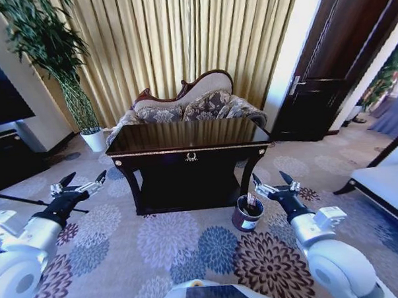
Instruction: Move to the front of the table and place the trash on the table into the trash bin.
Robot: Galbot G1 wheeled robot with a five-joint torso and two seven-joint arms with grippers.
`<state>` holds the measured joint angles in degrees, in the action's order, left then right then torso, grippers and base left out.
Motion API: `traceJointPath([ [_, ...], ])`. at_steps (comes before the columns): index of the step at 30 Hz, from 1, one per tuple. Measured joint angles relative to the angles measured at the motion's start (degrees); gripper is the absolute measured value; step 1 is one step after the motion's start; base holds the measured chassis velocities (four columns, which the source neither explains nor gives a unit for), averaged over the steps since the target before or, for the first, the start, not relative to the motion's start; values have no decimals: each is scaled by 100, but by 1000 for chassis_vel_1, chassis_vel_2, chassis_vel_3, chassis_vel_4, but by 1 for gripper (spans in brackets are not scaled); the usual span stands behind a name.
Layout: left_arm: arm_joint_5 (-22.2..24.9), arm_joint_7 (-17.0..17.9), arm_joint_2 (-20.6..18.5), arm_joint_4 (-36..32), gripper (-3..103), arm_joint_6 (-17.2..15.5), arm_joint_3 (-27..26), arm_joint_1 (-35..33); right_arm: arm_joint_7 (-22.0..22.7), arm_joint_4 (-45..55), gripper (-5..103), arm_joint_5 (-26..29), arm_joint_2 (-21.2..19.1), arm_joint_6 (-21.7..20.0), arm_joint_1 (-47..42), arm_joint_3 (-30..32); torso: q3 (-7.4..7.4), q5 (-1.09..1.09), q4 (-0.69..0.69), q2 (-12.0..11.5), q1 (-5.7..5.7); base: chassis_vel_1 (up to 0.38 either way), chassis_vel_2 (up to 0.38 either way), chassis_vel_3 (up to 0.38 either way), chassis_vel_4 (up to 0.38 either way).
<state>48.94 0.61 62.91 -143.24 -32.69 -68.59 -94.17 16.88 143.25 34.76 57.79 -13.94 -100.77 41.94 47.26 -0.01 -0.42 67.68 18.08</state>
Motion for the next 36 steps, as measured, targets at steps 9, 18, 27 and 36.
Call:
traceJointPath([
  [9, 0, -3, -3, 0, 100, 4, 1, 9, -7, 0, 100, 1, 3, 24, 1, -4, 0, 0, 1, 0, 0, 175, -175, -169, 182],
  [18, -4, -18, 31, 0, 100, 8, 28, 9, -13, -1, 100, 11, 18, 27, 2, -10, 1, 2, -1, -1, 1, 176, -177, -169, 179],
  [27, -9, -25, 31, 0, 100, 8, 25, 4, -15, -1, 100, 11, 21, 28, -3, -8, 0, 0, -1, -1, 1, 202, -191, -196, 203],
  [36, -19, -48, 65, 0, 100, 5, 24, -25, -15, -1, 100, 1, 27, 30, -16, -12, -1, 3, 1, 1, -2, 186, -175, -172, 181],
])
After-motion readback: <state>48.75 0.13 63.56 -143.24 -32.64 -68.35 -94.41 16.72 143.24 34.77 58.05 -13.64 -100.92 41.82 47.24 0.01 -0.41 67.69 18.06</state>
